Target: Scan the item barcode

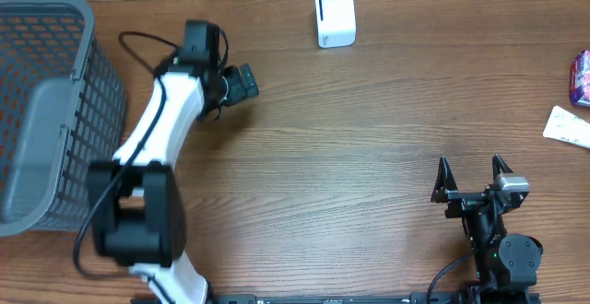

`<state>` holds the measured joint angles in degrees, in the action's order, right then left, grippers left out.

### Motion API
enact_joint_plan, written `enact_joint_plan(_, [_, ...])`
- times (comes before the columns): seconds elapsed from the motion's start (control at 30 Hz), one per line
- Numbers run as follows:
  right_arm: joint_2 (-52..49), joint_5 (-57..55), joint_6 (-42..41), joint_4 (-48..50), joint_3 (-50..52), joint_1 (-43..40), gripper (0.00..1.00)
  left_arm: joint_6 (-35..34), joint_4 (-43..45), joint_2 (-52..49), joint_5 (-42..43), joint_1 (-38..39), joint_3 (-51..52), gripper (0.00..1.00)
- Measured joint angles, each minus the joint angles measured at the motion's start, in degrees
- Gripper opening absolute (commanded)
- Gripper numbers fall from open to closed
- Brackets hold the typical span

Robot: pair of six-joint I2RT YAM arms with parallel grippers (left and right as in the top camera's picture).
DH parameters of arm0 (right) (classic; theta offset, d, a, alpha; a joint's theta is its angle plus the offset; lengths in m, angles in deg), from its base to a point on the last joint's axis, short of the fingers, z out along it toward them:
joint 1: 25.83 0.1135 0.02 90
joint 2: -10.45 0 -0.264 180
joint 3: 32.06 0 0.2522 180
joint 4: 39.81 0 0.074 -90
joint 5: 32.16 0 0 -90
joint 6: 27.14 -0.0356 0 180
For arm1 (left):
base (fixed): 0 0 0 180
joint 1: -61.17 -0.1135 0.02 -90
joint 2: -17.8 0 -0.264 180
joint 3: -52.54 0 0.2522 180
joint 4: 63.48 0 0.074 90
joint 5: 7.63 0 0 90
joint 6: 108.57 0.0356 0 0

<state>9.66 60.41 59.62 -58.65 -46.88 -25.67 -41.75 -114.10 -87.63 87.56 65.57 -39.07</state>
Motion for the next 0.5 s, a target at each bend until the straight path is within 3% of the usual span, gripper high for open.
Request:
enact_joint_plan(0.3, [0.02,0.02,0.0,-0.04,0.0,0.17,1.0,11.87,17.4,20.9,6.49,0.0,25.44,1.0])
enact_joint_plan(0.5, [0.07,0.0,0.02,-0.04,0.0,0.26,1.0,17.62,29.07,42.86,7.52,0.0,43.54,1.0])
